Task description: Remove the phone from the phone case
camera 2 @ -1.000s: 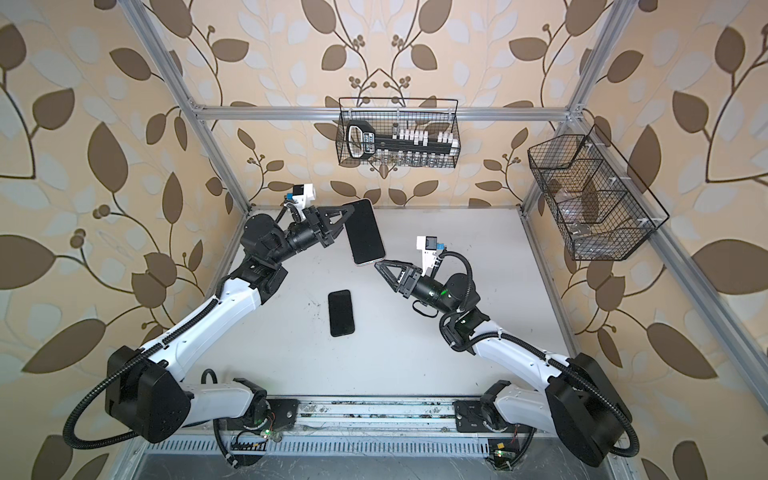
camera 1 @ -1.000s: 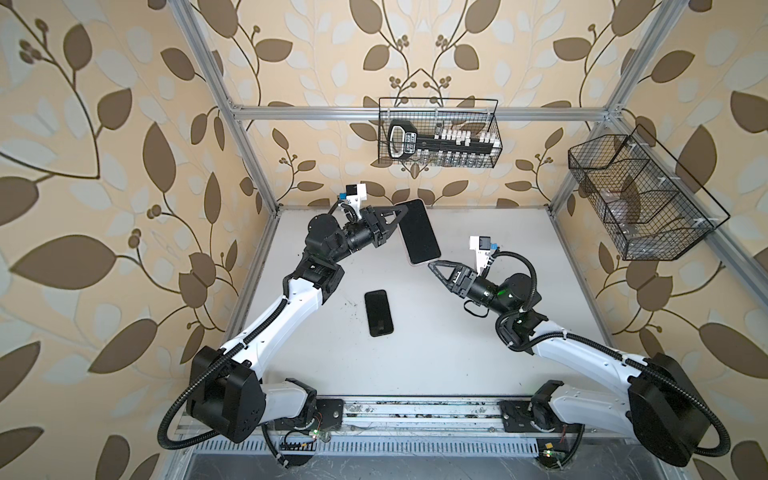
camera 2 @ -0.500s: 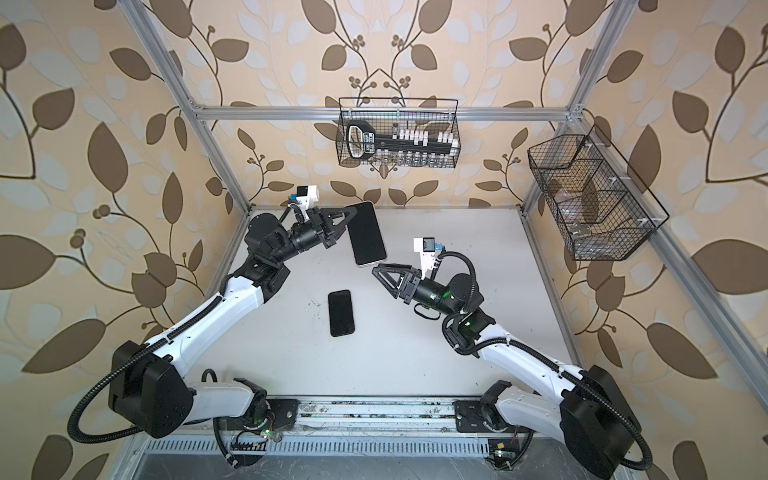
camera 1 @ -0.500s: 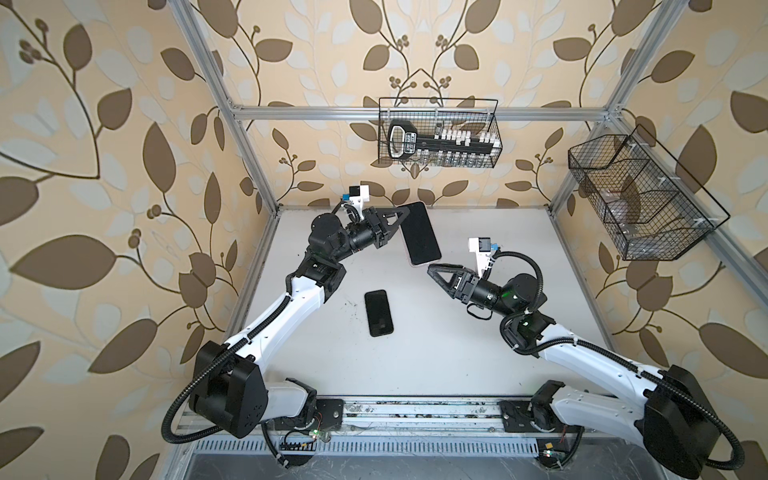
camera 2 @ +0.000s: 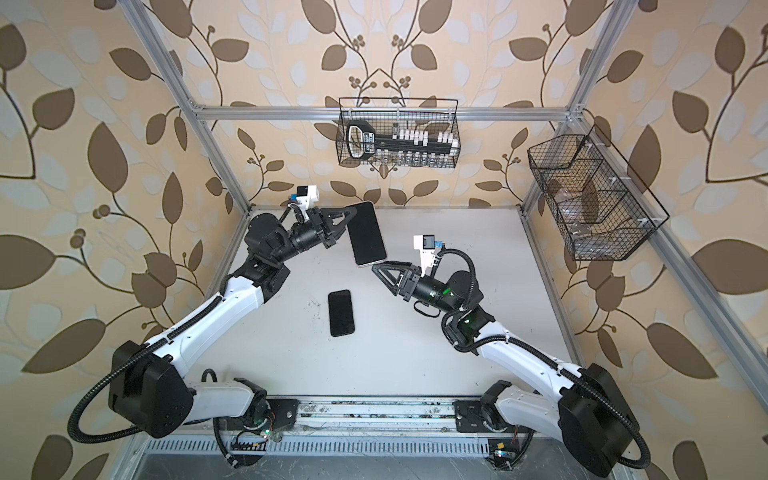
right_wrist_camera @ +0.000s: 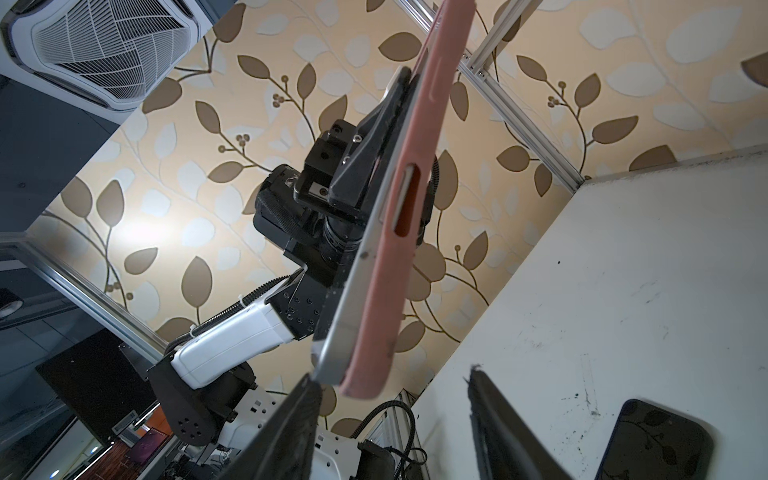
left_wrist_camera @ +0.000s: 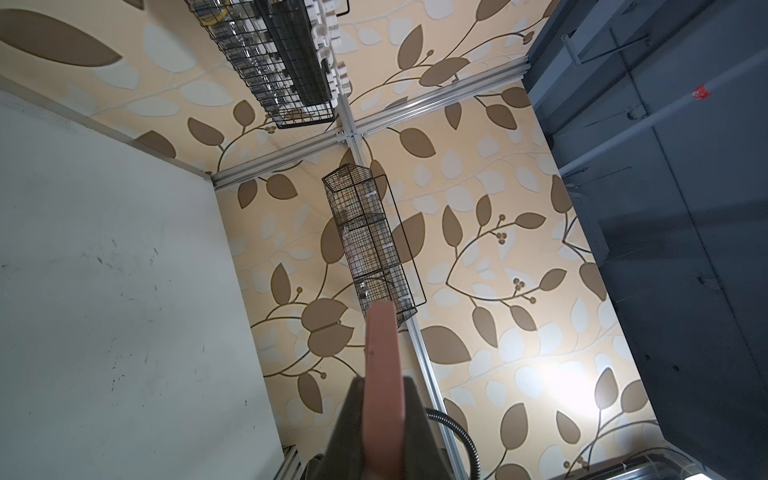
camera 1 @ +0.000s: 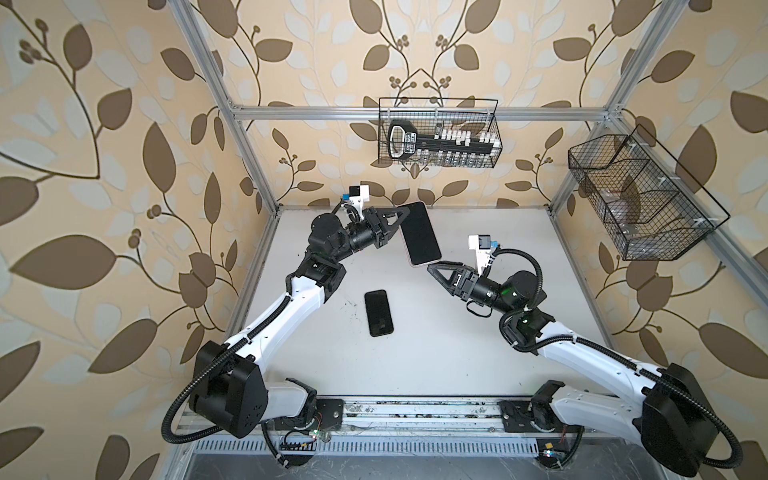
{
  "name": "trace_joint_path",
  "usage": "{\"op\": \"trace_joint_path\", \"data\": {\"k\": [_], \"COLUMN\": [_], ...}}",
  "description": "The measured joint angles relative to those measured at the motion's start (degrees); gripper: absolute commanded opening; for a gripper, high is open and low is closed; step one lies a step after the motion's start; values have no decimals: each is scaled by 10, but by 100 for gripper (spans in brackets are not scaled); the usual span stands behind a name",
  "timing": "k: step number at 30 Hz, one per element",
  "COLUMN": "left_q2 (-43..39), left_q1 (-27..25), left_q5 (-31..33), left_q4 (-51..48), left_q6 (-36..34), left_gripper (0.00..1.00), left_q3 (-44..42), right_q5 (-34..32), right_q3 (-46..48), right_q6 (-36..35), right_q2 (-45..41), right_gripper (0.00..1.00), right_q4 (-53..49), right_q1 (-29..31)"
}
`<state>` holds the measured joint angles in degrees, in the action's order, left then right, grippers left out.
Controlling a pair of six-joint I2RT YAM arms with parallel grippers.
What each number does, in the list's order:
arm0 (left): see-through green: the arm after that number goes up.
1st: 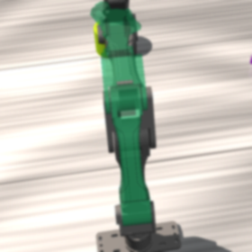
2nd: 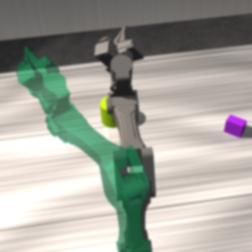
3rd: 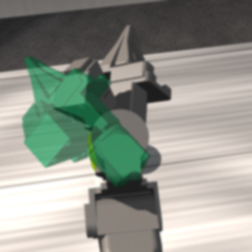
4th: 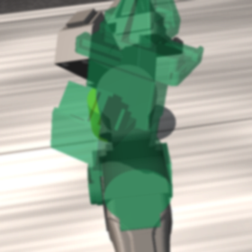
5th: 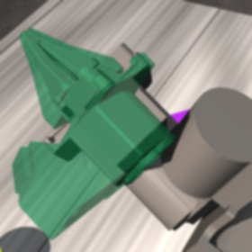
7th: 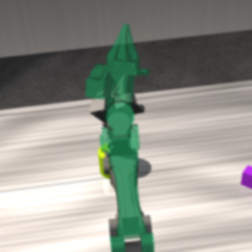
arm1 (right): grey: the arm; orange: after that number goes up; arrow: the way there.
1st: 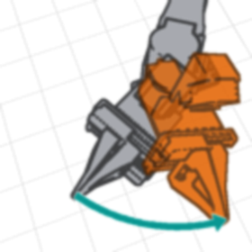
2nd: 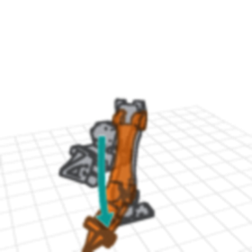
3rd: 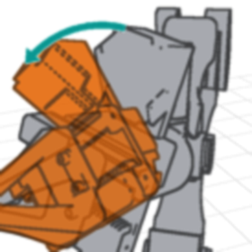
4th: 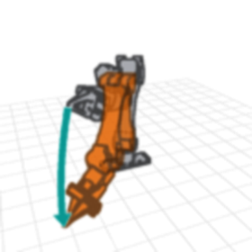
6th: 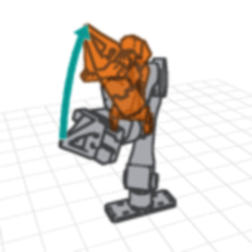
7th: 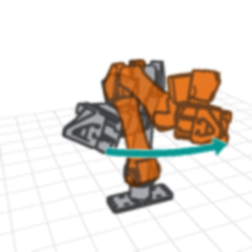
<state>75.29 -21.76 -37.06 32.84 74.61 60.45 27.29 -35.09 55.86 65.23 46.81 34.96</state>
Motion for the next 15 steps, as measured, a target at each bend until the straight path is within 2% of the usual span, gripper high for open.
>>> {"op": "trace_joint_path", "data": {"k": [15], "left_q2": [-12], "left_q1": [0], "left_q5": [14], "left_q4": [18], "left_q6": [14], "left_gripper": [0], "left_q3": [-14], "right_q5": [16], "right_q3": [0], "right_q6": [19], "right_q2": [16], "right_gripper": [58], "right_q4": [35], "right_q1": [-16]}}
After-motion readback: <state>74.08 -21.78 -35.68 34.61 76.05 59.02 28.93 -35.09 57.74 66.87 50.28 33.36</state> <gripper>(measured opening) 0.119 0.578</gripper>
